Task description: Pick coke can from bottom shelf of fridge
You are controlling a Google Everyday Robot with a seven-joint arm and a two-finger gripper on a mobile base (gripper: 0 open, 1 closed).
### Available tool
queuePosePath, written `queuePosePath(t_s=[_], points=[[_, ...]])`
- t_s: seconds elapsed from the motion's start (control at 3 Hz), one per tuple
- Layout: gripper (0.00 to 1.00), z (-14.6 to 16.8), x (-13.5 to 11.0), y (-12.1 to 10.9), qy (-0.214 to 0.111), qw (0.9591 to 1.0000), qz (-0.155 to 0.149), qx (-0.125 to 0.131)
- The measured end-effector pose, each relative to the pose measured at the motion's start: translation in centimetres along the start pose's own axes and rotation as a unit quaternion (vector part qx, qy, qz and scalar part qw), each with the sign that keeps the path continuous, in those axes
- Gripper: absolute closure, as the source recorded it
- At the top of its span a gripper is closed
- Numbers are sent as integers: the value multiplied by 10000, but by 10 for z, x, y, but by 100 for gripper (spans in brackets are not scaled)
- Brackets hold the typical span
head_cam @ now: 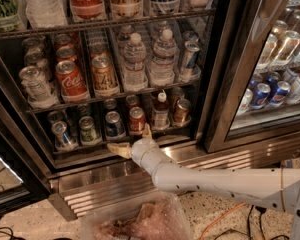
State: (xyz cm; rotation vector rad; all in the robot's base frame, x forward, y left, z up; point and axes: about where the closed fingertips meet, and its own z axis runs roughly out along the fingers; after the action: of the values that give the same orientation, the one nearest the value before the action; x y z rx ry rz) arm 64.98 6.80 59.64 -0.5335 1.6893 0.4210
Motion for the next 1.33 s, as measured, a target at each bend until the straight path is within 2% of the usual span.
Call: queuePosePath(t_s=[0.33, 0.67, 1.0, 1.33], points=[[23, 3, -6, -10, -97, 9997, 11, 238], [27, 5, -5, -15, -102, 9993, -9, 347], [18, 8, -1, -18, -41, 9988, -6, 479], [25, 10, 3, -25, -25, 9979, 146, 626]])
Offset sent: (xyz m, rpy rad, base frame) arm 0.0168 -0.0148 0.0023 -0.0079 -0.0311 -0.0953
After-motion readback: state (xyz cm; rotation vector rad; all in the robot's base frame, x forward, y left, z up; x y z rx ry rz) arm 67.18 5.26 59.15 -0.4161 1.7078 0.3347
